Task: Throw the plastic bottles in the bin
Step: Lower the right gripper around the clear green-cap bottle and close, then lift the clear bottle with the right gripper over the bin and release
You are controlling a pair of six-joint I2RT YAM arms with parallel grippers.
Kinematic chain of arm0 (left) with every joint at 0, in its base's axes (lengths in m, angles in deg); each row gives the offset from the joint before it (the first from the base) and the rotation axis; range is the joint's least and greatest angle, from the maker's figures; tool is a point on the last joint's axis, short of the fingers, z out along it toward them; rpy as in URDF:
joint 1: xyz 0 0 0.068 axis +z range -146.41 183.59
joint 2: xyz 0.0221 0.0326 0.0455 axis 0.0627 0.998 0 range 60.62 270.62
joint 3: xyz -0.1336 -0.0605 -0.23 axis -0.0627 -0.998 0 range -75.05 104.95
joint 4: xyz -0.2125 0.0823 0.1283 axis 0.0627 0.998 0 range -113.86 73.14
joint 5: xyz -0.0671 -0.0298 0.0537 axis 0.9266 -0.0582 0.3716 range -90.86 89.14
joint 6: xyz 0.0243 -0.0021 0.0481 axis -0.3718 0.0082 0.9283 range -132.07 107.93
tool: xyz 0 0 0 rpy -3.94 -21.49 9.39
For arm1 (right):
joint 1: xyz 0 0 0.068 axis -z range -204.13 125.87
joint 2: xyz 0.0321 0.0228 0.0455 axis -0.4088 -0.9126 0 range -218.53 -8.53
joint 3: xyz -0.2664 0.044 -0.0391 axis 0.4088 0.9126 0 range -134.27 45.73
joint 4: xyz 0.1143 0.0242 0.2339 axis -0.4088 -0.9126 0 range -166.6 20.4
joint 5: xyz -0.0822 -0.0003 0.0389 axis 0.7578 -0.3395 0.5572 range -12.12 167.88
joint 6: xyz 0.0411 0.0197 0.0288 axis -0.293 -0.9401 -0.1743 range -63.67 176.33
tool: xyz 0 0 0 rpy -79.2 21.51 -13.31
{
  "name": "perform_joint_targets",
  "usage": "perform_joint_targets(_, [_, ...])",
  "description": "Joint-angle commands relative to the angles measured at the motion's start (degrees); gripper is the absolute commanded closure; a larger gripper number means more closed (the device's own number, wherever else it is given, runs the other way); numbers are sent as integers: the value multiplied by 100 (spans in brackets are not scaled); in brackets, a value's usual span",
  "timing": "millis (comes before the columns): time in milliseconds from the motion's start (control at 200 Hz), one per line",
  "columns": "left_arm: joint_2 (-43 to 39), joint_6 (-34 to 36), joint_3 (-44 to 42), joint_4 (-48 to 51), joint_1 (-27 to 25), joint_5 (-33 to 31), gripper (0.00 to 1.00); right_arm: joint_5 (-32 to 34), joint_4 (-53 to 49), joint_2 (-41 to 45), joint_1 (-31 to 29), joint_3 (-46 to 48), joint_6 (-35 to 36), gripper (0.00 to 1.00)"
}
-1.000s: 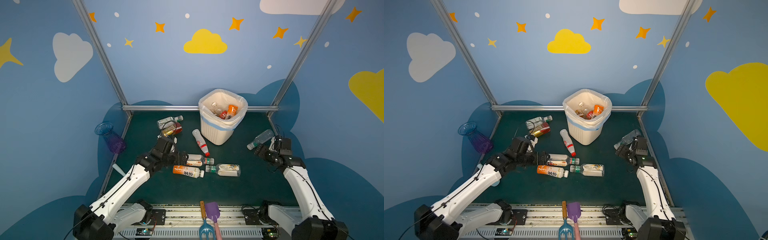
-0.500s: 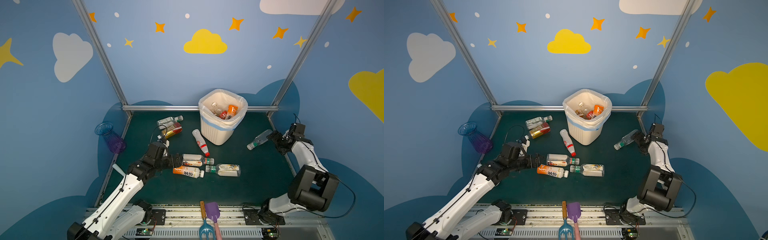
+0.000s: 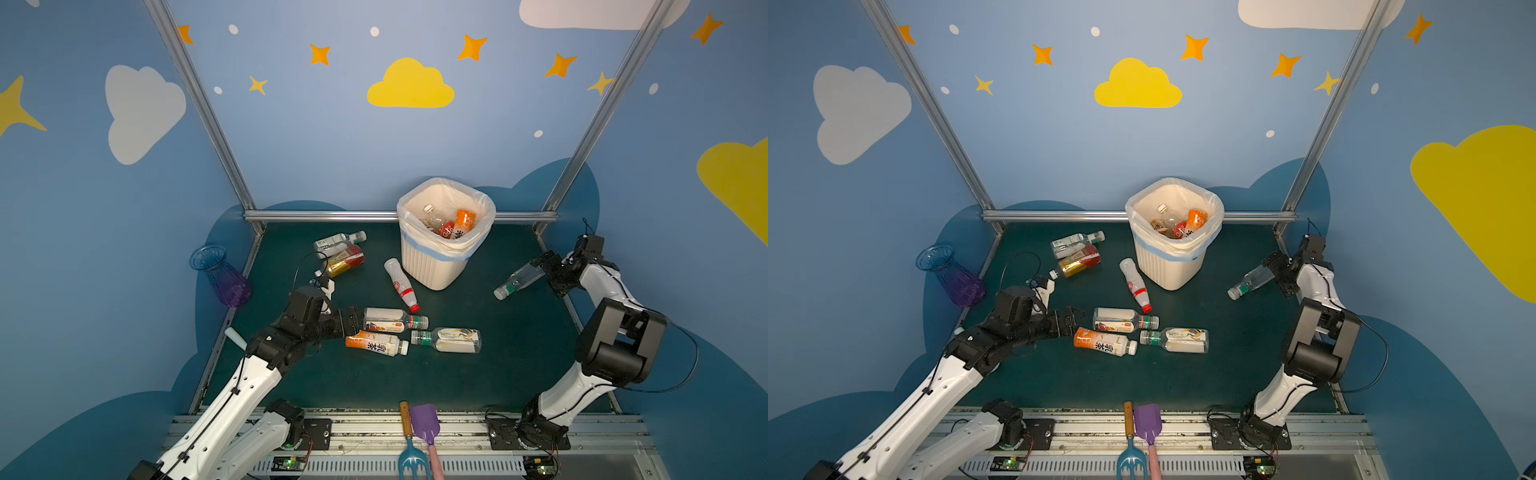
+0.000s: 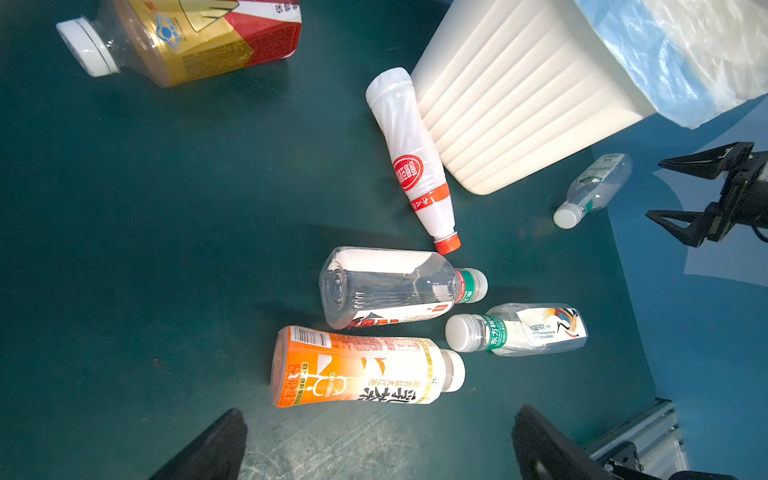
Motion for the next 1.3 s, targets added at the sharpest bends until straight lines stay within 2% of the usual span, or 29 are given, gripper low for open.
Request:
perform_joint_targets(0, [-57, 53, -1, -52, 43, 37, 0, 208, -235, -210, -58, -257, -21, 6])
perform_joint_targets(476, [-75, 160, 68, 34, 176, 36, 0, 695, -729, -1259, -416, -1296, 175, 6])
perform_joint_targets(831, [-41, 206, 84, 43, 276, 16, 0, 806, -823, -1758, -467, -1501, 255, 6])
perform_joint_targets(901, [-28, 204, 84, 30, 291, 15, 0, 795, -803, -1789, -467, -1485, 277, 10])
perform_joint_targets(1096, [-27, 187, 78, 36, 298, 29, 0, 711, -493, -1515, -426, -1164, 307, 37])
perform_joint_targets(1297, [-32, 153, 88, 52, 307, 40, 0, 508, -198, -813, -292, -740, 298, 39])
